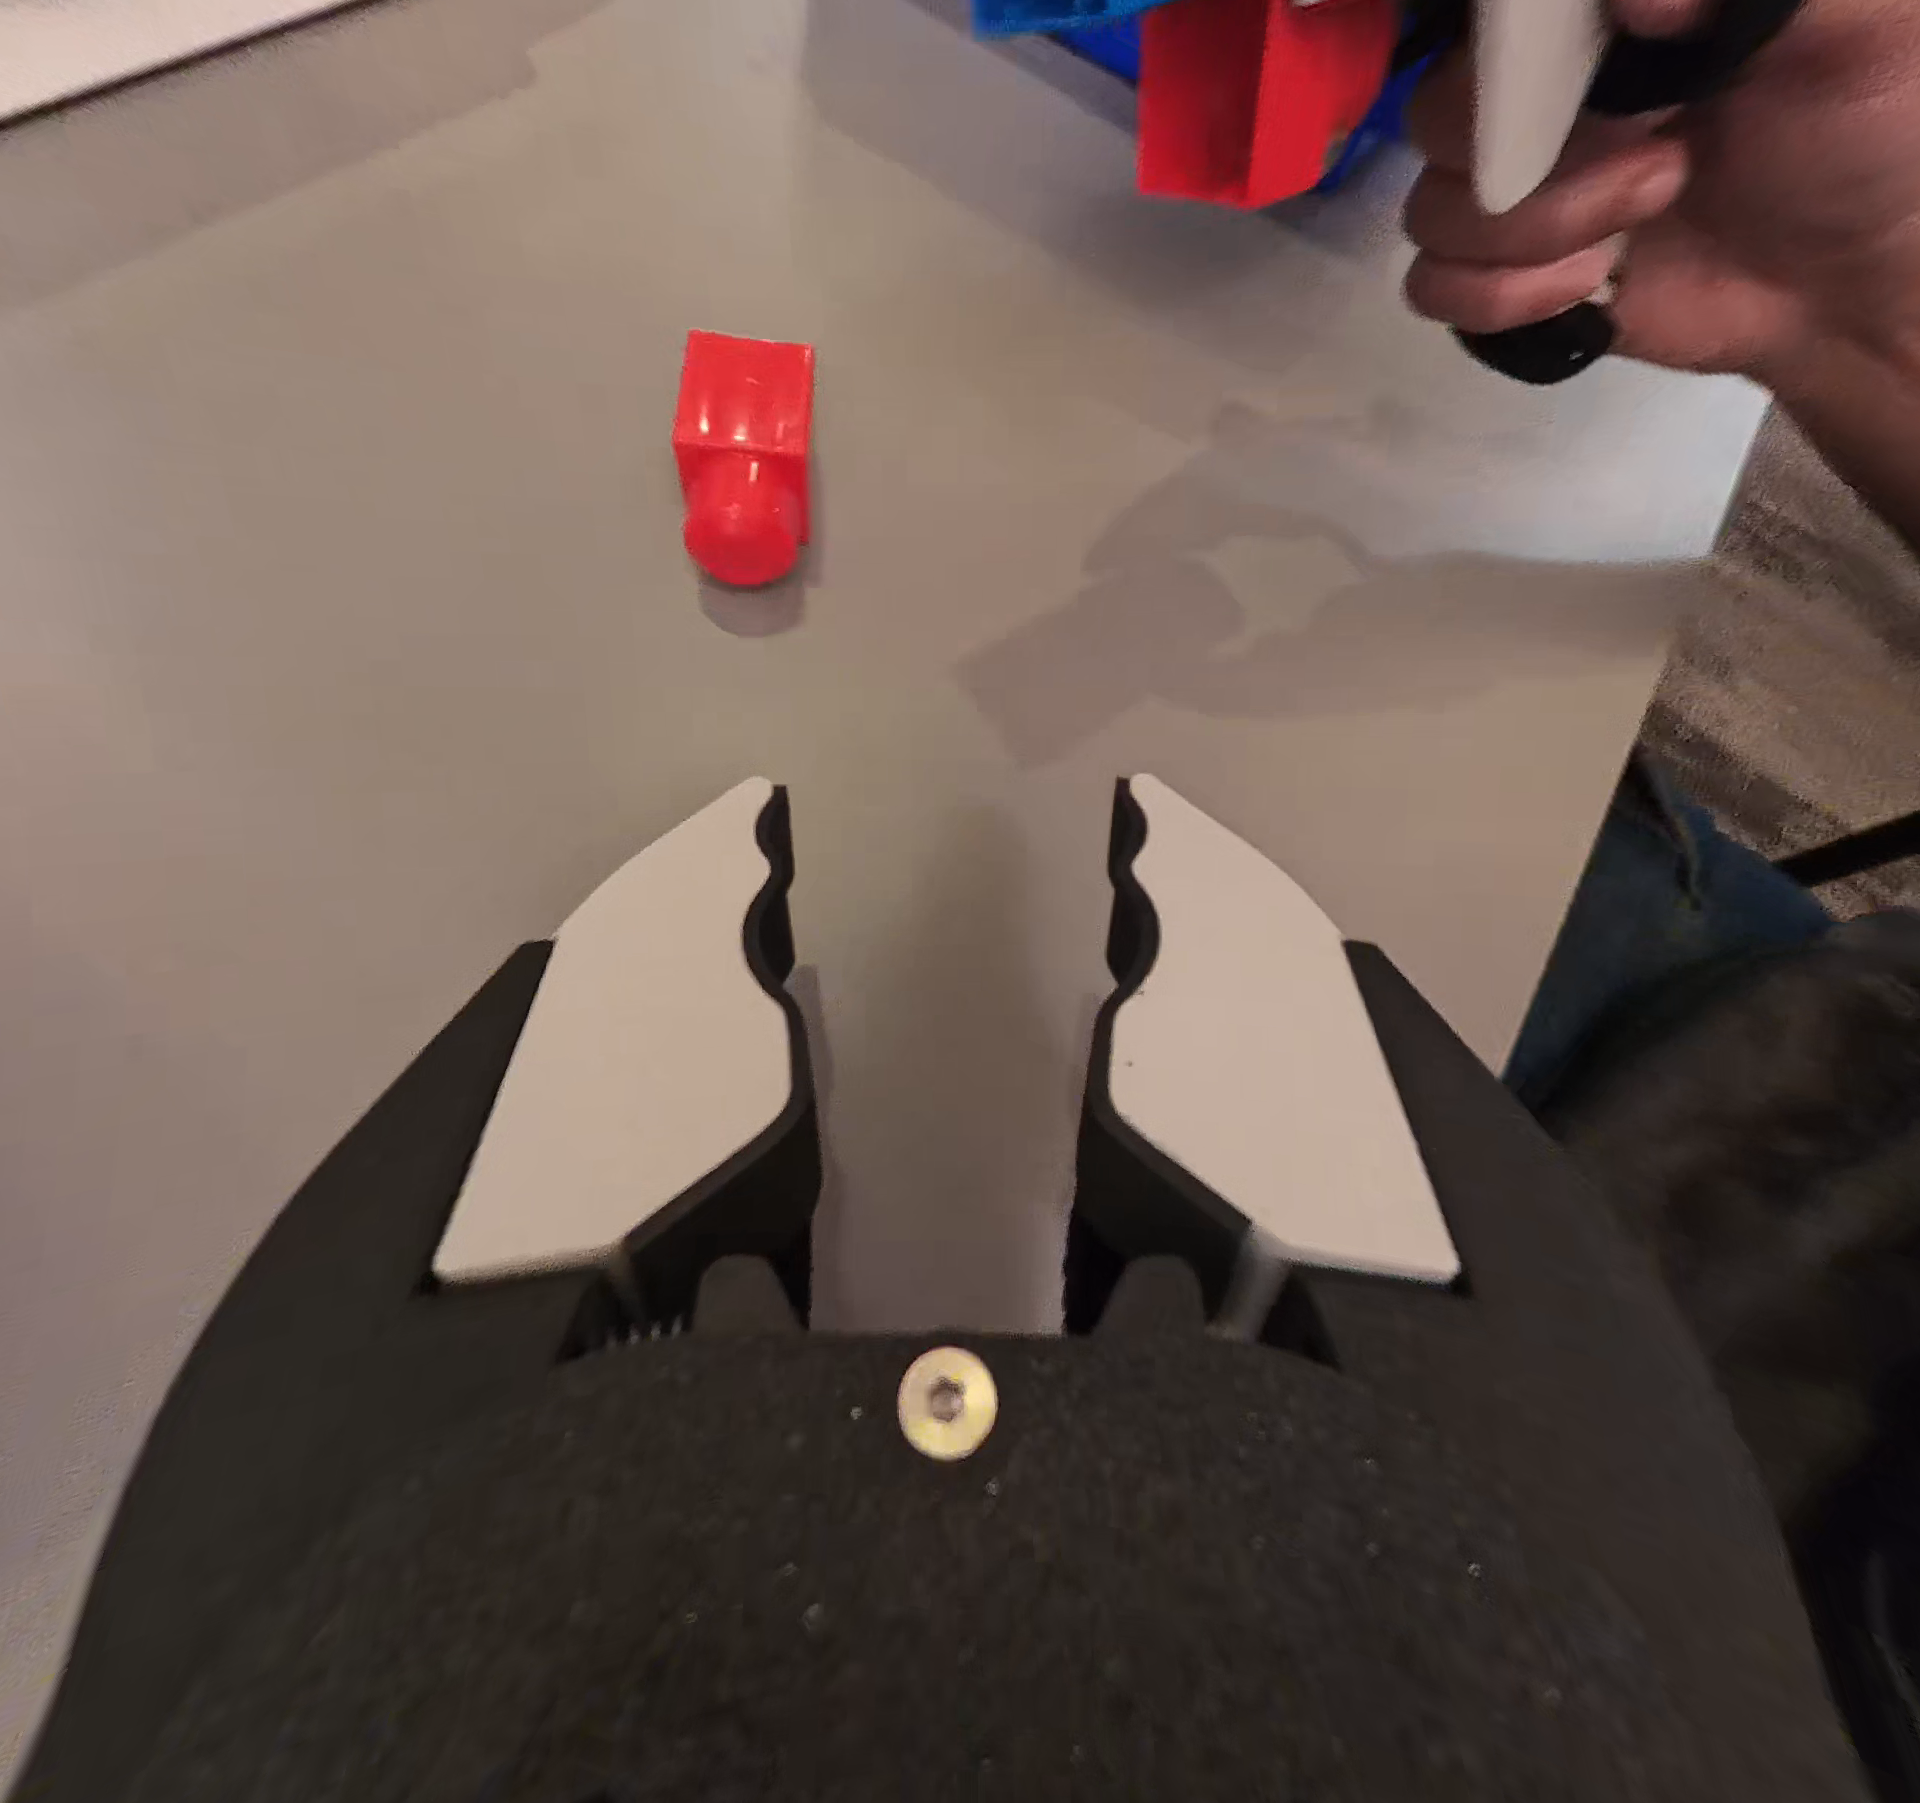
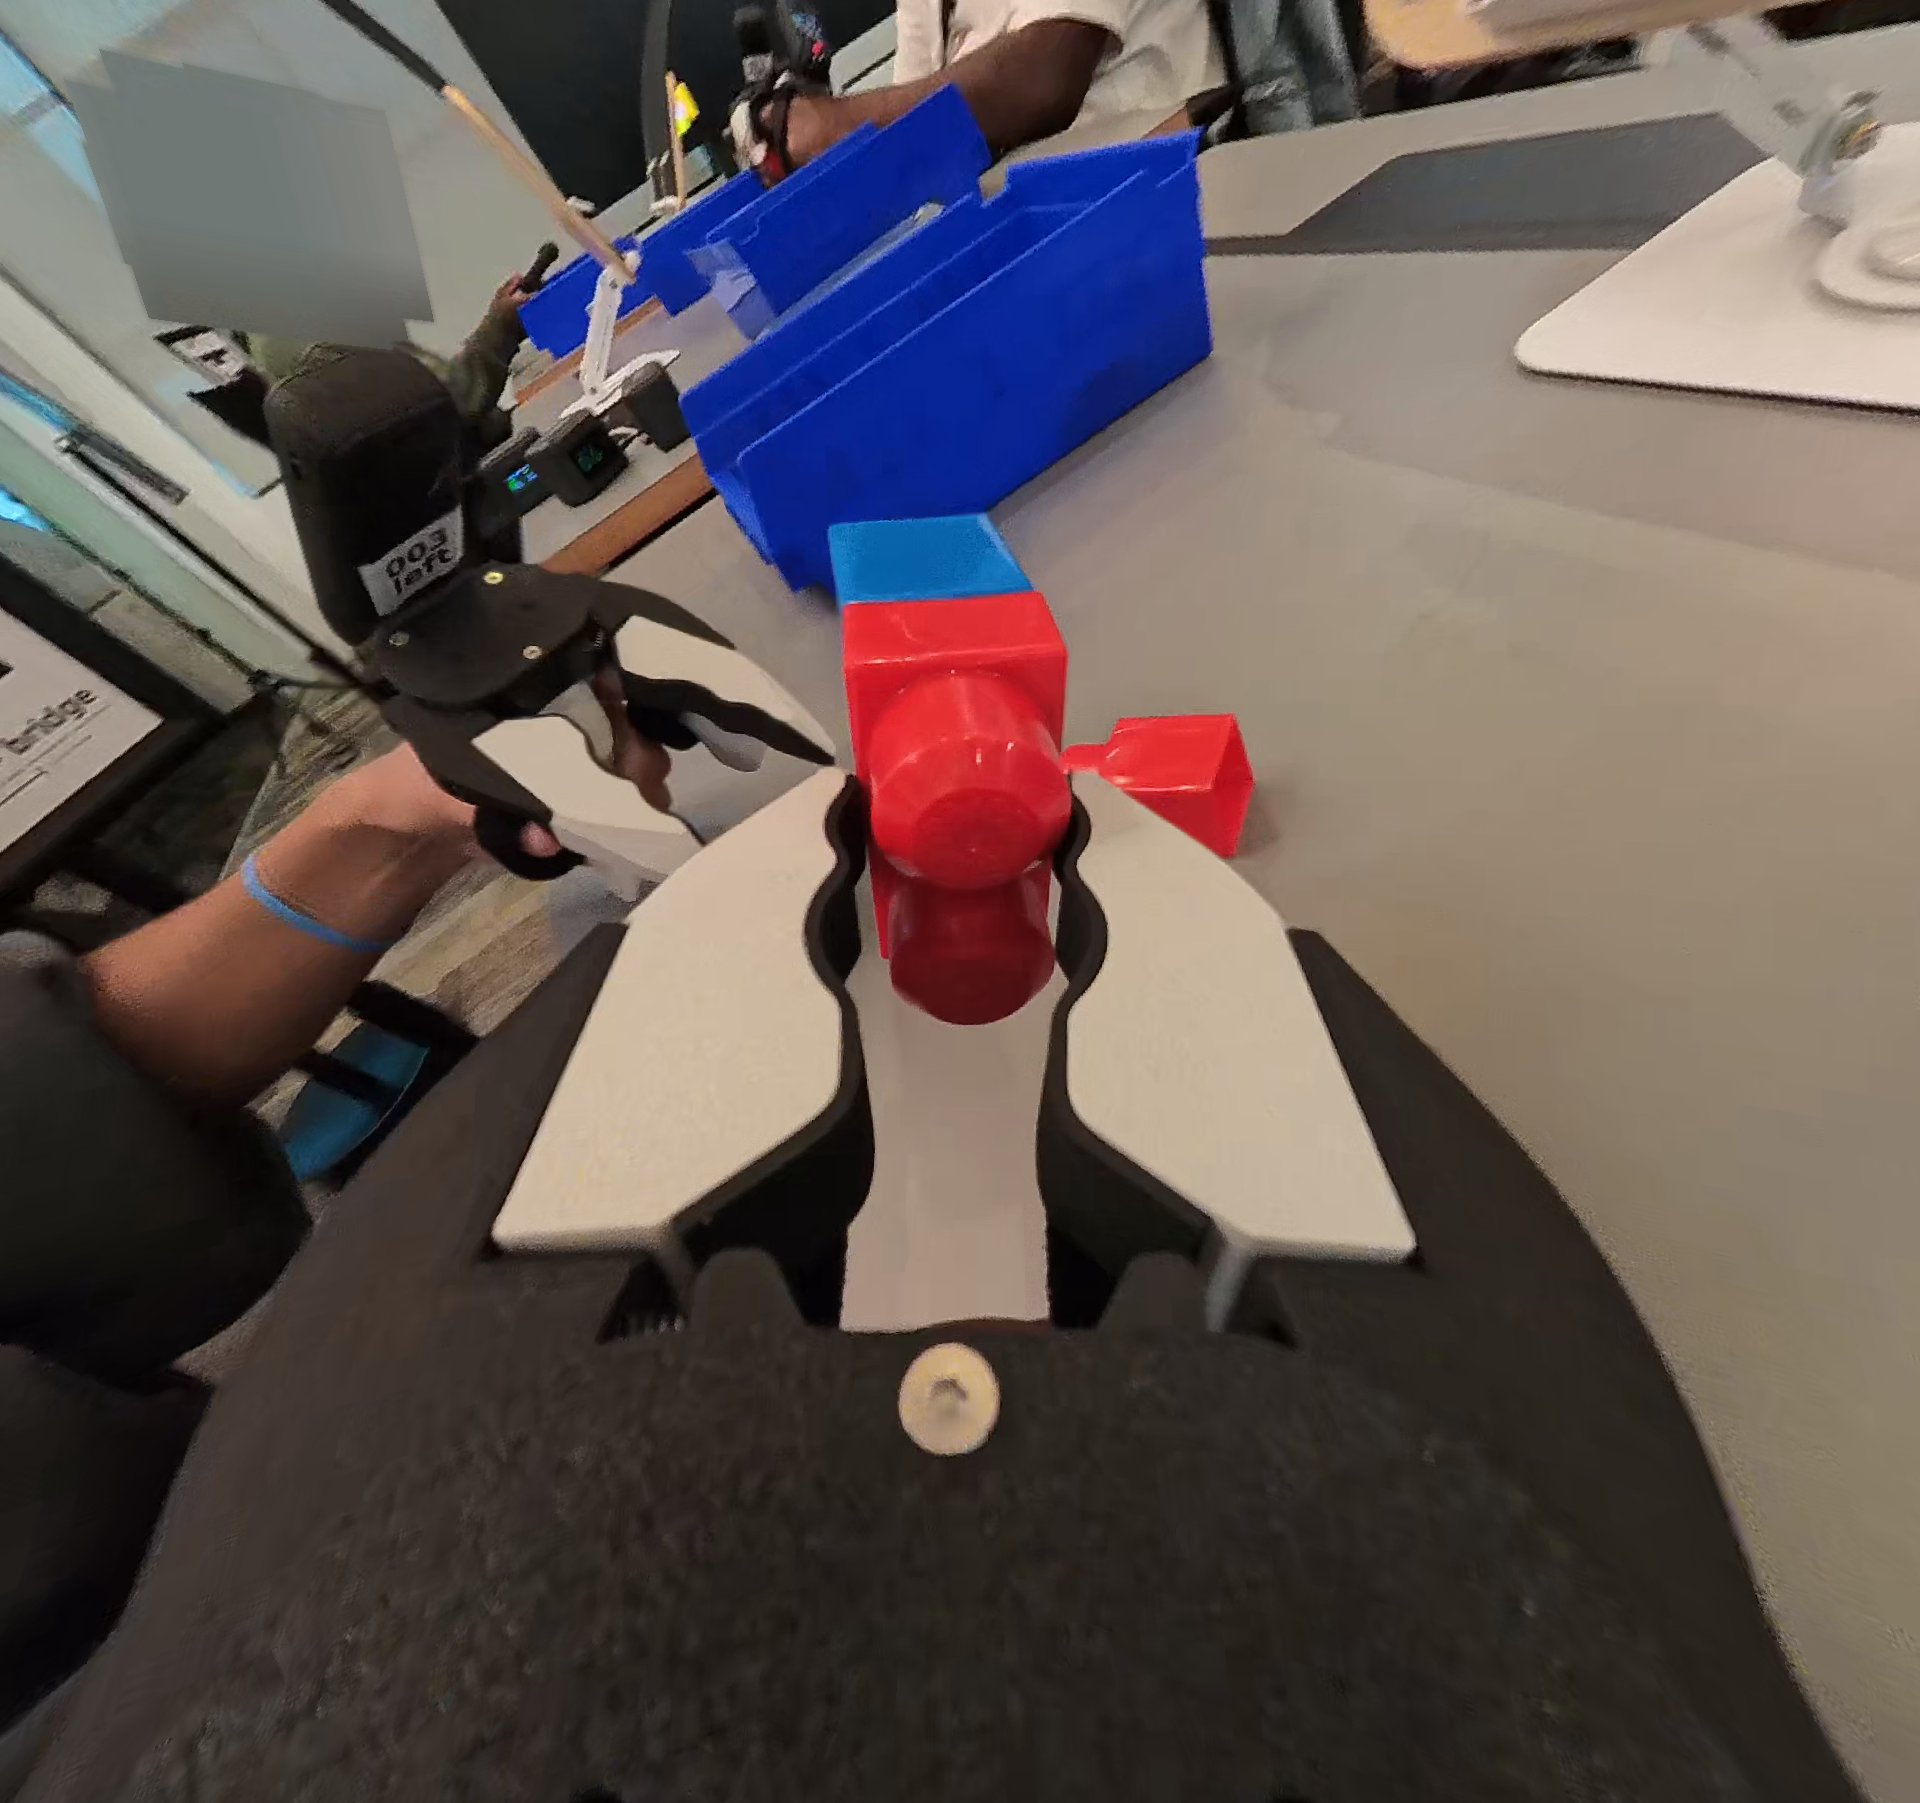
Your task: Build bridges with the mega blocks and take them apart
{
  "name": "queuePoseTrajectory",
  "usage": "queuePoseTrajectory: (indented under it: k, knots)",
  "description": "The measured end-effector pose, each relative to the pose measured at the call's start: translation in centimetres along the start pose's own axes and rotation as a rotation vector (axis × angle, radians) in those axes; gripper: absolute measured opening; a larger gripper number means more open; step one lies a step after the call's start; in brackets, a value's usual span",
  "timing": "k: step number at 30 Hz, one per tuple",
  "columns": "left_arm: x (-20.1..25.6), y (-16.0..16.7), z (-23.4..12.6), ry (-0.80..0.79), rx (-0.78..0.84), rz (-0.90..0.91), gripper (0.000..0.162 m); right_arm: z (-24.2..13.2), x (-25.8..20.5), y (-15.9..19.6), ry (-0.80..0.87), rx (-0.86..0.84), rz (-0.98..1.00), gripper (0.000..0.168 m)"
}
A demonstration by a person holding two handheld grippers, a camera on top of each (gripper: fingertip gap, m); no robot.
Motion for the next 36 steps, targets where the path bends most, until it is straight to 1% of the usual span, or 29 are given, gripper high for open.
queuePoseTrajectory:
  k: [1, 3, 5, 6, 9, 11, 13, 15, 17, 19, 22, 24, 27, 32, 36]
  knots:
    - [0.5, 0.4, -0.2, 0.004, 0.019, 0.0, 0.055, 0.3, -0.2, 0.1, -0.019, -0.016, 0.001, 0.034]
    - [0.6, 0.7, -0.6, -0.029, -0.016, 0.05, 0.057, 0.7, -0.8, 0.3, -0.055, -0.05, -0.017, 0.035]
    - [0.4, -0.1, -1.3, -0.054, -0.003, 0.071, 0.057, 1.1, -1.7, 0.4, -0.126, -0.071, -0.028, 0.035]
    - [0.7, -0.7, -1.7, -0.008, 0.029, 0.051, 0.056, 1.3, -2.2, 0.5, -0.163, -0.082, -0.035, 0.035]
    - [2.0, -2.5, -2.6, 0.2, 0.139, -0.047, 0.052, 1.8, -4.2, 1.2, -0.284, -0.118, -0.06, 0.035]
    - [3.4, -3.1, -3.0, 0.356, 0.182, -0.06, 0.05, 2.5, -5.2, 2.1, -0.315, -0.171, -0.077, 0.034]
    - [4.4, -3.2, -2.9, 0.42, 0.193, -0.045, 0.05, 3.0, -6.5, 2.7, -0.362, -0.198, -0.095, 0.034]
    - [4.9, -3.1, -2.4, 0.429, 0.181, -0.032, 0.047, 3.5, -7.4, 3.4, -0.379, -0.243, -0.131, 0.034]
    - [5.2, -3.0, -2.2, 0.446, 0.183, -0.019, 0.036, 3.8, -8.2, 4.0, -0.4, -0.273, -0.161, 0.035]
    - [5.3, -2.7, -2.1, 0.455, 0.17, -0.016, 0.036, 3.9, -8.4, 4.1, -0.396, -0.286, -0.179, 0.035]
    - [5.5, -1.9, -1.8, 0.466, 0.102, 0.001, 0.036, 3.8, -8.5, 4.8, -0.394, -0.348, -0.229, 0.034]
    - [5.8, -1.7, -1.7, 0.468, 0.093, 0.014, 0.036, 3.6, -8.6, 5.1, -0.401, -0.371, -0.252, 0.034]
    - [6.2, -1.4, -1.4, 0.483, 0.066, 0.041, 0.035, 3.4, -8.8, 5.8, -0.395, -0.451, -0.306, 0.034]
    - [6.5, -1.1, -1.1, 0.498, 0.062, 0.047, 0.035, 3.3, -8.8, 6.0, -0.389, -0.482, -0.326, 0.034]
    - [6.2, -1.4, -1.1, 0.499, 0.087, 0.028, 0.036, 3.4, -8.6, 5.7, -0.396, -0.466, -0.302, 0.035]
Point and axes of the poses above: each gripper's, where its closed fingertips meet, z out along the fingers, y out of its underside, x = y × z across the jaws, the point moved 4 cm from there along -z, back along the fingers, and after that the axes turned 6 degrees about -z, right-handed, at the moved point
